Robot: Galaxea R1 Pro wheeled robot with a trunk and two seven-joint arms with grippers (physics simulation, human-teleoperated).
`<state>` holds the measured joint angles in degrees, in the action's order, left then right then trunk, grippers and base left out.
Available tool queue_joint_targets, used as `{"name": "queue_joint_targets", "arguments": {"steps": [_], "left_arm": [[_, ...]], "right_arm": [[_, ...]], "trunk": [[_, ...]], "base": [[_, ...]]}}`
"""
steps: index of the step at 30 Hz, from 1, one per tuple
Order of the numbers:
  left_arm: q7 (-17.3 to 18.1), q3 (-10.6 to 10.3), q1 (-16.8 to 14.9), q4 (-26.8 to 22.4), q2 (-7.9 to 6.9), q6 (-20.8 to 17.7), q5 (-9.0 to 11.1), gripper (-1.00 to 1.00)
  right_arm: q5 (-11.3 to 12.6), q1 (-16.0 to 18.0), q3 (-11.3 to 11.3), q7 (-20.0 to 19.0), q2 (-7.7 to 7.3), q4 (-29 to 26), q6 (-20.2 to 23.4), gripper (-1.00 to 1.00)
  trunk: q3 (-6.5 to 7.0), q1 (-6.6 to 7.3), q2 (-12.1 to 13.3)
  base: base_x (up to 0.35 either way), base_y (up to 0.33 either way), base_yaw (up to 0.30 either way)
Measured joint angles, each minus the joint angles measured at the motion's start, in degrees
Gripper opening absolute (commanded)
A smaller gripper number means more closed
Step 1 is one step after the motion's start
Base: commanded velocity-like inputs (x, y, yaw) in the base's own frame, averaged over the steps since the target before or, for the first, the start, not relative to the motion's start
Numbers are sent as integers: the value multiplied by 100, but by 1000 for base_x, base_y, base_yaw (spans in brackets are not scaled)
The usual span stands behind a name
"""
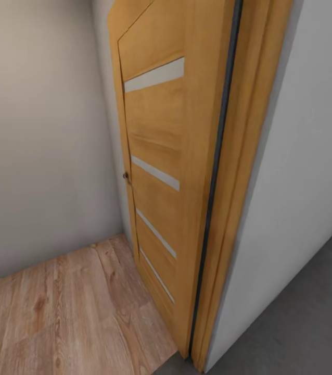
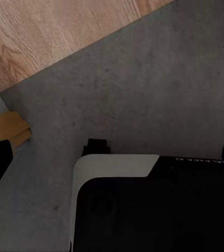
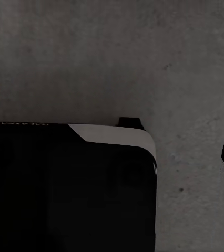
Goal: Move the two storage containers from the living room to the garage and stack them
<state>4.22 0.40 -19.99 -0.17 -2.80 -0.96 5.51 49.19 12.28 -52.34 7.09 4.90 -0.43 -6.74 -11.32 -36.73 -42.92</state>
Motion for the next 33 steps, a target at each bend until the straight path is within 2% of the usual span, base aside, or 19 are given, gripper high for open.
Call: {"name": "queue_joint_targets", "arguments": {"steps": [15, 33], "left_arm": [[0, 3, -1, -1, -9, 23, 5, 100], [1, 3, 1, -3, -10, 24, 5, 100]], "right_arm": [[3, 0, 0, 2, 2, 0, -3, 100], [0, 1, 0, -1, -25, 2, -9, 100]], "trunk": [[0, -1, 0], [0, -3, 1]], "base": [[307, 0, 7], [22, 0, 249]]}}
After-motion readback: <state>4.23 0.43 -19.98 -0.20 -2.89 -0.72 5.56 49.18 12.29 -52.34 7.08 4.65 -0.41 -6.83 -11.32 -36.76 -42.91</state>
